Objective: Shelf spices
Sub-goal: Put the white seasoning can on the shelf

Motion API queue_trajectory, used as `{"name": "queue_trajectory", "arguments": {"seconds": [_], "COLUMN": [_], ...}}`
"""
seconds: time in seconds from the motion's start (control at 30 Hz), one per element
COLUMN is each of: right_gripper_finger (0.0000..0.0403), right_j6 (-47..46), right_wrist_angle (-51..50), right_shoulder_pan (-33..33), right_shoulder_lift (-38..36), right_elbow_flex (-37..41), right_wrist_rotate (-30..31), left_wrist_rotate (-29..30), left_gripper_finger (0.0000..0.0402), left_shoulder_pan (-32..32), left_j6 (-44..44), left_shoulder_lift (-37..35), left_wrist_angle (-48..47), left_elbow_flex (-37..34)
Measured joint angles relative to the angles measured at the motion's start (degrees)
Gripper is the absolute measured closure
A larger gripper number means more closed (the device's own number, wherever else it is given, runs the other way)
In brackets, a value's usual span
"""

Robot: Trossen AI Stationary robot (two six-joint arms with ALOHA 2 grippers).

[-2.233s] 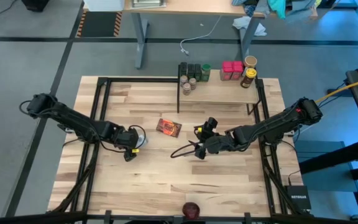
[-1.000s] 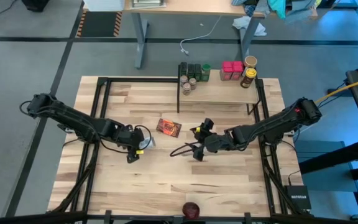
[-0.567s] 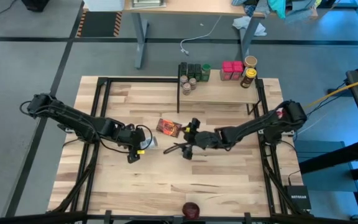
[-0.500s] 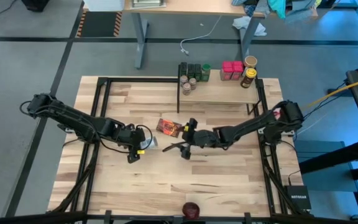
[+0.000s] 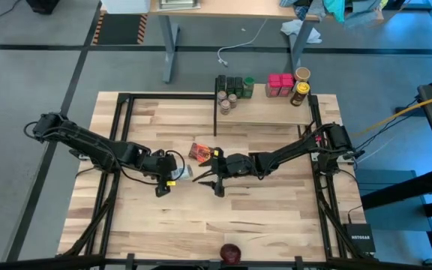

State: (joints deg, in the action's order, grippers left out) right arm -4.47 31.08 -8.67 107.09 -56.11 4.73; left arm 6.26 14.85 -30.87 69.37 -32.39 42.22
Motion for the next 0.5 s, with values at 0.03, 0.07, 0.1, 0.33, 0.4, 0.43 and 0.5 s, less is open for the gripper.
{"name": "queue_trajectory", "arguments": {"seconds": [0.03, 0.07, 0.1, 0.33, 0.4, 0.43, 0.5], "right_gripper_finger": [0.0072, 0.0072, 0.0072, 0.0072, 0.0072, 0.0072, 0.0072], "right_j6": [1.01, 2.2, 3.95, 23.35, 30.27, 33.97, 40.61], "right_wrist_angle": [0.01, -0.03, -0.11, -3.32, -3.7, -4.27, -4.63], "right_shoulder_pan": [-0.11, -0.41, -0.66, -3.75, -4.97, -5.59, -6.9], "right_shoulder_lift": [0.0, 0.0, 0.0, 1.42, 3.31, 4.46, 6.91], "right_elbow_flex": [-0.71, -1.45, -2.25, -7.88, -9.83, -10.63, -12.49], "right_wrist_rotate": [-0.73, -1.23, -1.29, 3.58, 5.68, 7.19, 13.32], "left_wrist_rotate": [-0.13, -0.26, -0.32, -0.31, -0.35, -0.73, -2.37], "left_gripper_finger": [0.0207, 0.0207, 0.0207, 0.0207, 0.0207, 0.0207, 0.0206], "left_shoulder_pan": [0.0, 0.0, 0.0, 0.0, 0.0, -0.01, -0.31], "left_j6": [0.0, -0.07, -0.13, -0.15, -0.19, -0.41, -0.55], "left_shoulder_lift": [-0.01, -0.01, -0.01, -0.01, -0.01, -0.01, -0.01], "left_wrist_angle": [0.12, 0.13, 0.07, 1.48, 3.46, 4.29, 5.94], "left_elbow_flex": [0.0, 0.0, 0.0, 0.0, 0.0, 0.0, 0.0]}}
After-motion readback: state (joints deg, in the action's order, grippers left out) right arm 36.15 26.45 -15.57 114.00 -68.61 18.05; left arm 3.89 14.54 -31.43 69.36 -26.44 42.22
